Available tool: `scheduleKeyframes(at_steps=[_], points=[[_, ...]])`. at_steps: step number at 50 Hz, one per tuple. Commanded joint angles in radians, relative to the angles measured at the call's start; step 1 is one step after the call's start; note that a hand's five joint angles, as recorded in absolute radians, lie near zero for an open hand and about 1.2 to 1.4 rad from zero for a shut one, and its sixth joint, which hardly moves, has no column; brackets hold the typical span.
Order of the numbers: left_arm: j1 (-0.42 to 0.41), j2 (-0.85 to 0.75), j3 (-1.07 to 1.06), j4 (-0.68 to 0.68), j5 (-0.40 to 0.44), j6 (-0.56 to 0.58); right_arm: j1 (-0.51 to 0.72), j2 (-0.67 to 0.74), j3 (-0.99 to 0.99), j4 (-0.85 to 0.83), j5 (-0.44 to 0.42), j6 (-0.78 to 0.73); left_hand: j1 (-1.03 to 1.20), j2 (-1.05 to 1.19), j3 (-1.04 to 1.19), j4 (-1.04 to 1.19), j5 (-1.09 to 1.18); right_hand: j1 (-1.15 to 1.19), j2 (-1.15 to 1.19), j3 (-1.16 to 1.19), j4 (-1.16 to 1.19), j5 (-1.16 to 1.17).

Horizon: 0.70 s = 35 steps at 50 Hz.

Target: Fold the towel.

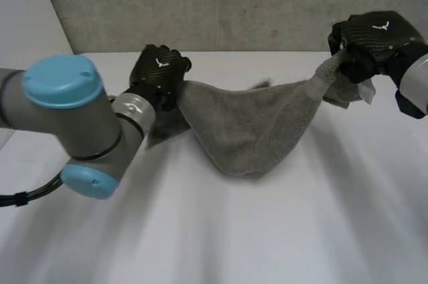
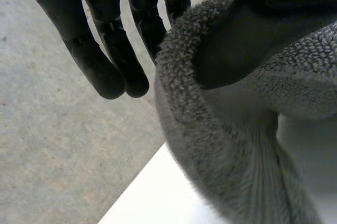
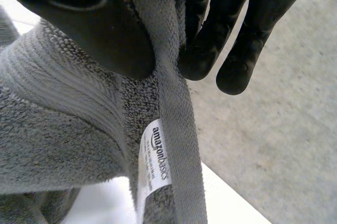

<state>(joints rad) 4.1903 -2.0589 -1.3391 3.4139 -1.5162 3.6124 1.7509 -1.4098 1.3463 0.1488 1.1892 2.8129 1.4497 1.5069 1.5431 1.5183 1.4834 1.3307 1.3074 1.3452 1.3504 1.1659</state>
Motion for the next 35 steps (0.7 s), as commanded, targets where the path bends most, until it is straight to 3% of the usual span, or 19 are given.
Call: scheduleKeyframes(at_steps=[1,4,6,7,9,15,17,18,19,23,25,28,35], points=[[0.068,0.181,-0.204,-0.099,0.112,0.023,-0.033,-0.034,0.019,0.242,-0.082,-0.164,-0.053,-0.111,-0.147,-0.122,-0.262,0.066,0.089,0.051,0.046,0.056],[0.096,0.206,-0.241,-0.124,0.146,0.04,-0.056,-0.028,0.068,0.336,-0.085,-0.289,-0.053,-0.111,-0.147,-0.122,-0.262,0.066,0.089,0.051,0.046,0.056],[0.138,0.236,-0.319,-0.165,0.215,0.09,-0.066,-0.017,0.138,0.408,-0.085,-0.451,-0.053,-0.111,-0.147,-0.122,-0.262,0.066,0.089,0.051,0.046,0.056],[0.139,0.236,-0.319,-0.165,0.215,0.091,-0.067,-0.017,0.139,0.408,-0.085,-0.452,-0.053,-0.111,-0.147,-0.122,-0.262,0.066,0.089,0.051,0.046,0.056],[0.158,0.256,-0.4,-0.203,0.27,0.143,-0.079,0.006,0.212,0.469,-0.073,-0.629,-0.053,-0.111,-0.147,-0.122,-0.262,0.066,0.089,0.051,0.046,0.056],[0.165,0.287,-0.489,-0.239,0.321,0.183,-0.091,0.014,0.272,0.557,-0.083,-0.788,-0.053,-0.111,-0.147,-0.122,-0.262,0.066,0.089,0.051,0.046,0.056],[0.174,0.299,-0.526,-0.239,0.33,0.184,-0.088,0.009,0.254,0.548,-0.103,-0.762,-0.053,-0.111,-0.147,-0.122,-0.262,-0.83,-0.807,-0.845,-0.85,-0.84],[0.174,0.299,-0.526,-0.239,0.33,0.184,-0.088,0.009,0.254,0.548,-0.103,-0.762,-0.053,-0.111,-0.147,-0.122,-0.262,-0.835,-0.811,-0.849,-0.854,-0.844],[0.175,0.309,-0.537,-0.239,0.33,0.184,-0.086,0.009,0.229,0.517,-0.117,-0.719,-0.053,-0.111,-0.147,-0.122,-0.262,-1.12,-1.096,-1.134,-1.139,-1.129],[0.18,0.316,-0.543,-0.234,0.33,0.184,-0.086,0.008,0.163,0.446,-0.141,-0.558,-0.053,-0.111,-0.147,-0.122,-0.262,-1.156,-1.133,-1.171,-1.176,-1.166],[0.185,0.316,-0.543,-0.232,0.33,0.184,-0.086,0.009,0.104,0.378,-0.146,-0.366,-0.053,-0.111,-0.147,-0.122,-0.262,-1.156,-1.133,-1.171,-1.176,-1.166],[0.186,0.318,-0.543,-0.232,0.329,0.184,-0.083,0.041,0.076,0.313,-0.146,-0.23,-0.053,-0.111,-0.147,-0.122,-0.262,-1.156,-1.133,-1.171,-1.176,-1.166],[0.186,0.324,-0.545,-0.232,0.329,0.181,-0.021,0.196,0.021,0.23,-0.12,-0.139,-0.053,-0.111,-0.147,-0.122,-0.262,-1.126,-1.102,-1.14,-1.145,-1.135]])
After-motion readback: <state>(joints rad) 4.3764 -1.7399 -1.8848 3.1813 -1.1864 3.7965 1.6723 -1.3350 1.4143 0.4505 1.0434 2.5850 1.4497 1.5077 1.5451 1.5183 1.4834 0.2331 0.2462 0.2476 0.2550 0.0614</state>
